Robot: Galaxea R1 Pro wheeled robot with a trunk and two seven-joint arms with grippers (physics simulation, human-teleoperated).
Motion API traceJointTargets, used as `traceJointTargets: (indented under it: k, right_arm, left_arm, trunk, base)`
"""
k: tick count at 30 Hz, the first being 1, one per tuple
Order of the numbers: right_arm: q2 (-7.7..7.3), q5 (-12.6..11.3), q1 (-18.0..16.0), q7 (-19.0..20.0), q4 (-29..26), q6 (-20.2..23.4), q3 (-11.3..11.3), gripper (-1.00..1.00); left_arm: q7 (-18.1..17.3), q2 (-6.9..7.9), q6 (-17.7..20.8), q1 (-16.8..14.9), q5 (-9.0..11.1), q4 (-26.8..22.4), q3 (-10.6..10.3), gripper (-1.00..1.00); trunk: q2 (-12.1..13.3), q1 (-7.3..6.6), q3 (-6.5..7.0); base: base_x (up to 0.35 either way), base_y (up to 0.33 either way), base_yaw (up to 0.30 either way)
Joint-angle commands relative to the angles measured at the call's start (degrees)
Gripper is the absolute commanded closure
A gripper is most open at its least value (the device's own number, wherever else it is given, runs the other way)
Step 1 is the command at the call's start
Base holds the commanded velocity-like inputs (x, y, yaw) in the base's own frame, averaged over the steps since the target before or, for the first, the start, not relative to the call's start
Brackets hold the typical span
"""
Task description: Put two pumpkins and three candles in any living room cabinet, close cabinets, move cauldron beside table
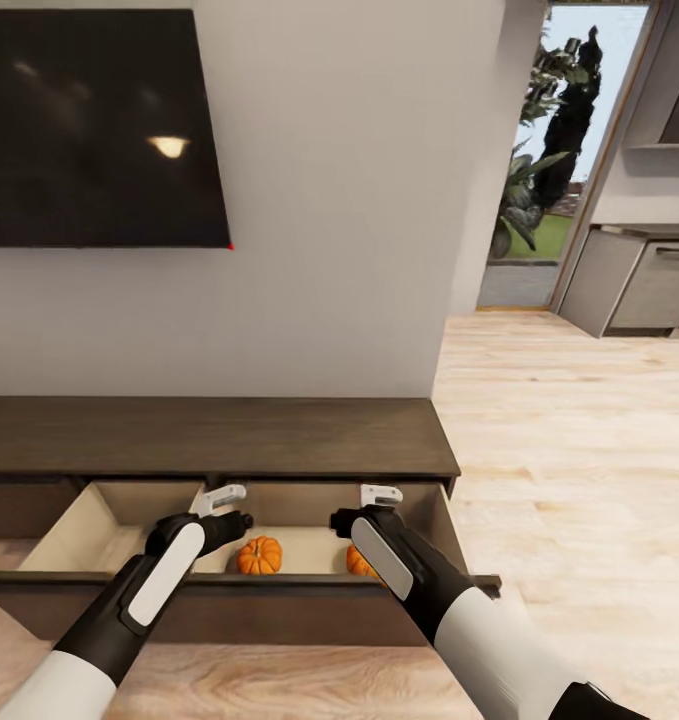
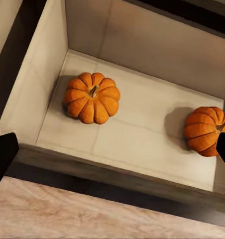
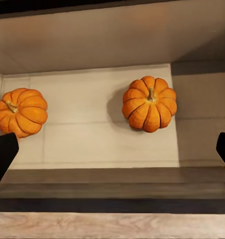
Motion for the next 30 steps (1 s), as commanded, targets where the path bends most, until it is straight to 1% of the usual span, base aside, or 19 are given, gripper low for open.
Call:
traceJointTargets:
  k: [1, 10, 28, 30]
  right_arm:
    - [0.0, -0.3, -0.1, -0.4, 0.0, 0.1, 0.1, -1.0]
    - [0.0, -0.3, -0.1, -0.4, 0.0, 0.1, 0.1, -1.0]
    - [0.0, -0.3, -0.1, -0.4, 0.0, 0.1, 0.1, -1.0]
    - [0.0, -0.3, -0.1, -0.4, 0.0, 0.1, 0.1, -1.0]
  left_arm:
    - [0.6, 0.08, 0.0, 0.0, 0.6, -0.2, -0.1, -1.0]
    - [0.6, 0.12, 0.0, 0.0, 0.6, -1.7, -0.1, -1.0]
    - [0.6, 0.1, 0.1, 0.0, 0.8, -1.9, -0.1, -1.0]
    - [0.6, 0.1, 0.1, 0.0, 0.7, -1.9, -0.1, -1.0]
  trunk:
    - [0.0, -0.04, -0.05]
    - [0.0, -0.04, -0.05]
    - [0.0, -0.04, -0.05]
    - [-0.8, 0.4, -0.41]
  base:
    - [-0.306, 0.0, 0.0]
    - [-0.309, 0.0, 0.0]
    - [-0.301, 0.0, 0.0]
    - [-0.231, 0.0, 0.0]
